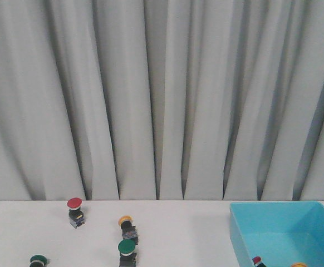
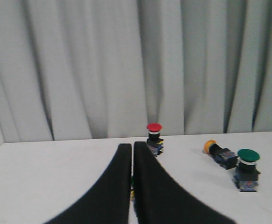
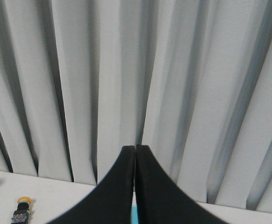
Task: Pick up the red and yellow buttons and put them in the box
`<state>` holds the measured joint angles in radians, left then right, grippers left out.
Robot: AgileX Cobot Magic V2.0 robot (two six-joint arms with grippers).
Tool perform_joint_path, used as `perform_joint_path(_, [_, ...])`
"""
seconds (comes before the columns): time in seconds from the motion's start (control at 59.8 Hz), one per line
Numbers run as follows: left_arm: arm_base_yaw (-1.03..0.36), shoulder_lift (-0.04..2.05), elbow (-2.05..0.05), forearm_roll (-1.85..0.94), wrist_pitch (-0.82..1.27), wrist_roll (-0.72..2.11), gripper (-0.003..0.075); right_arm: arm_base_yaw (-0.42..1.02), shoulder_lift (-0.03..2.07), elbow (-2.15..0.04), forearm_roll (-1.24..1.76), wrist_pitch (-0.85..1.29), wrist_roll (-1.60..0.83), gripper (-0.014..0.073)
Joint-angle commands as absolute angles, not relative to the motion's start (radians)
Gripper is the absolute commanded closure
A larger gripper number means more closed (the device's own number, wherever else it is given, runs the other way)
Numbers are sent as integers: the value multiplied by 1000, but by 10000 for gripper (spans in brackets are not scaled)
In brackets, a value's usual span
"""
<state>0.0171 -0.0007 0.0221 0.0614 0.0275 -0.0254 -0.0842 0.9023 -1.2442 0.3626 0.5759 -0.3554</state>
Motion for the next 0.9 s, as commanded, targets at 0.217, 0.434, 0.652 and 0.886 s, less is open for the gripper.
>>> perform_joint_path(0.217, [47, -28, 38, 75, 28, -37, 726, -88, 898, -1270, 375, 511, -362, 602])
perform_joint_path(0.434, [37, -27, 35, 75, 21, -38, 726, -88, 898, -1270, 375, 513, -362, 602])
perform_joint_path(0.652, [37, -27, 35, 75, 20, -38, 726, -88, 898, -1270, 375, 512, -362, 602])
perform_joint_path(0.886, [37, -27, 35, 75, 20, -38, 726, -88, 898, -1270, 375, 512, -362, 602])
